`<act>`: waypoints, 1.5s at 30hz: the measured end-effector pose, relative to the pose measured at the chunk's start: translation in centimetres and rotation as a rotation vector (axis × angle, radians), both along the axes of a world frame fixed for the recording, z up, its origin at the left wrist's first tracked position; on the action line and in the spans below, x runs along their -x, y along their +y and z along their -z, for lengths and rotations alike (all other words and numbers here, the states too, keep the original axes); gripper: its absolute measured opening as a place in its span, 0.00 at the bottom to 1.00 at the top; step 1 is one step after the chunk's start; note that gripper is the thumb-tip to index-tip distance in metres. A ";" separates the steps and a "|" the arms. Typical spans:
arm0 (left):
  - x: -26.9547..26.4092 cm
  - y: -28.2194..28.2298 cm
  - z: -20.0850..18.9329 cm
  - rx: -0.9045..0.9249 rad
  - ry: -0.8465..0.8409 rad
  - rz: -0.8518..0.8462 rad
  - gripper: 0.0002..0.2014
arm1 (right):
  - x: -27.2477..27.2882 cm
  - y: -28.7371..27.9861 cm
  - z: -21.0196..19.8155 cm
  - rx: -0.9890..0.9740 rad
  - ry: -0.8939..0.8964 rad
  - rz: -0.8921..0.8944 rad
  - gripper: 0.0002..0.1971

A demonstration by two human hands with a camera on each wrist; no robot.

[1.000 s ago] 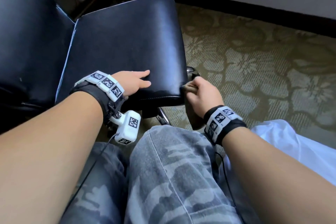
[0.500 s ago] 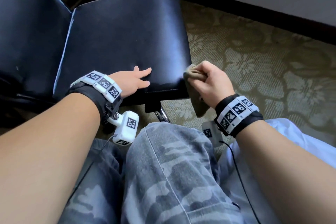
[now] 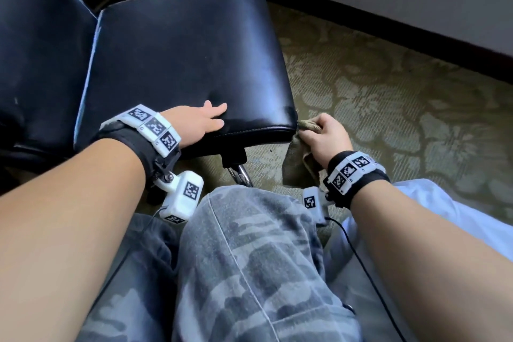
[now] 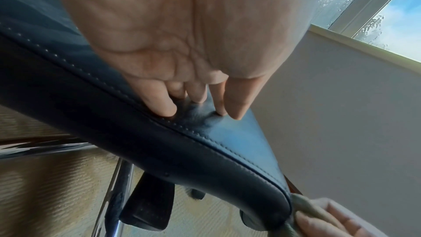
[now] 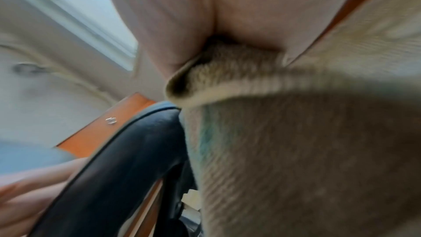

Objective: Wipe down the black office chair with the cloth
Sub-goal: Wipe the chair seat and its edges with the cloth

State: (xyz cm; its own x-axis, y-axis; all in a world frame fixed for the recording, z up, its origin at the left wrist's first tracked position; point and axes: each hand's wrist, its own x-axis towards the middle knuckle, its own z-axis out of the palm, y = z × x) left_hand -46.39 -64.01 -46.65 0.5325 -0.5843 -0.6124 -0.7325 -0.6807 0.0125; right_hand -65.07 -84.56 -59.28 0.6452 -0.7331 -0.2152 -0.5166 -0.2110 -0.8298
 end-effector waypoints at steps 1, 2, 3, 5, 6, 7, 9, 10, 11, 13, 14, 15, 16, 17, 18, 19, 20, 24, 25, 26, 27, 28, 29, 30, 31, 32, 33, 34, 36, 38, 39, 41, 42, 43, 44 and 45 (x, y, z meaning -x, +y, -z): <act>0.0 0.1 -0.1 0.008 -0.002 0.009 0.30 | 0.0 0.2 -0.5 0.047 -0.022 -0.039 0.05; -0.3 0.3 0.2 -0.018 -0.004 0.033 0.30 | 0.0 0.3 -0.9 0.087 -0.043 -0.081 0.05; -0.5 0.6 0.5 -0.040 -0.011 0.080 0.31 | 0.0 0.2 -1.1 0.110 -0.040 -0.117 0.05; -0.9 1.0 0.5 -0.050 -0.013 0.131 0.27 | 0.0 0.0 -0.5 0.094 0.011 -0.126 0.05; -1.0 1.1 0.3 -0.029 -0.037 0.186 0.26 | 0.0 0.0 -0.2 0.075 0.060 -0.121 0.05; -0.9 1.2 0.3 -0.034 -0.043 0.202 0.26 | -0.1 0.2 0.1 0.070 0.112 -0.130 0.06; -0.9 1.0 0.3 -0.077 -0.055 0.247 0.28 | -0.3 1.0 0.2 0.075 0.123 -0.138 0.06; -1.0 0.9 0.6 -0.138 -0.073 0.289 0.30 | -0.5 1.4 0.1 0.069 0.067 -0.116 0.06; -0.7 0.7 0.5 -0.175 -0.077 0.283 0.32 | -0.6 1.7 -0.1 0.044 -0.030 -0.084 0.05; -0.9 0.7 0.6 -0.223 -0.085 0.305 0.33 | -0.6 1.7 -0.4 -0.042 -0.176 -0.006 0.05; -1.0 0.8 0.5 -0.242 -0.094 0.333 0.34 | -0.7 1.5 -0.3 -0.094 -0.178 0.022 0.05; -0.9 1.0 0.4 -0.251 -0.092 0.365 0.34 | -0.7 1.1 0.1 -0.122 -0.123 0.038 0.06; -0.8 1.0 0.3 -0.260 -0.101 0.401 0.34 | -0.7 0.8 0.6 -0.114 -0.021 0.038 0.08; -0.8 1.1 0.3 -0.276 -0.114 0.429 0.34 | -0.6 0.7 1.1 -0.108 0.079 0.016 0.11; -0.9 1.1 0.4 -0.285 -0.124 0.447 0.34 | -0.6 0.9 1.3 -0.128 0.119 -0.002 0.11; -0.9 1.2 0.4 -0.285 -0.127 0.447 0.33 | -0.6 1.1 1.4 -0.166 0.095 -0.006 0.11; -0.9 1.1 0.5 -0.280 -0.126 0.444 0.33 | -0.7 1.1 1.4 -0.218 0.025 0.009 0.09; -1.1 1.3 0.7 -0.267 -0.102 0.404 0.33 | -0.8 0.5 0.9 -0.414 -0.112 0.117 0.12; -1.0 1.3 0.5 -0.264 -0.098 0.396 0.33 | -0.7 0.4 1.1 -0.415 -0.080 0.123 0.12; -0.9 1.2 0.4 -0.261 -0.101 0.396 0.34 | -0.7 0.5 1.2 -0.414 -0.056 0.114 0.12; -0.9 1.2 0.4 -0.264 -0.104 0.400 0.34 | -0.6 0.8 0.9 -0.423 -0.059 0.101 0.11; -0.8 1.1 0.4 -0.273 -0.105 0.400 0.34 | -0.5 0.9 0.6 -0.450 -0.090 0.098 0.11; -0.6 1.1 0.2 -0.282 -0.103 0.390 0.34 | -0.5 0.8 0.1 -0.493 -0.141 0.102 0.11; -0.5 1.1 0.1 -0.288 -0.103 0.383 0.34 | -0.5 0.5 -0.3 -0.538 -0.195 0.111 0.11; -0.4 1.0 0.1 -0.280 -0.103 0.378 0.34 | -0.4 0.2 -0.7 -0.574 -0.229 0.126 0.10; -0.5 1.0 0.1 -0.282 -0.102 0.369 0.34 | -0.5 -0.2 -0.6 -0.580 -0.233 0.144 0.10; -0.3 1.0 -0.1 -0.275 -0.098 0.353 0.33 | -0.4 -0.4 -0.4 -0.536 -0.193 0.151 0.09; -0.3 1.0 0.0 -0.263 -0.091 0.339 0.33 | -0.4 -0.3 -0.1 -0.462 -0.122 0.138 0.09; -0.4 1.1 0.1 -0.241 -0.080 0.292 0.32 | -0.3 0.7 0.1 -0.400 -0.046 0.094 0.10; -0.3 1.2 0.1 -0.221 -0.064 0.238 0.31 | -0.3 1.1 0.1 -0.468 -0.108 0.088 0.11; -0.5 1.3 0.3 -0.207 -0.058 0.206 0.31 | -0.3 1.1 -0.4 -0.515 -0.146 0.091 0.10; -0.2 1.3 0.3 -0.168 -0.036 0.123 0.30 | -0.5 0.5 -0.4 -0.560 -0.165 0.126 0.09; -0.2 1.3 0.3 -0.135 -0.034 0.101 0.29 | -0.5 0.3 -0.2 -0.545 -0.148 0.150 0.10; -0.2 1.3 0.6 -0.077 -0.032 0.064 0.28 | -0.5 0.4 -0.4 -0.524 -0.128 0.156 0.11; 0.0 1.2 0.8 -0.040 -0.032 0.019 0.28 | -0.6 0.5 -0.1 -0.504 -0.154 0.153 0.12; 0.0 1.1 0.9 -0.022 -0.026 -0.029 0.28 | -0.7 0.9 -0.6 -0.505 -0.185 0.132 0.11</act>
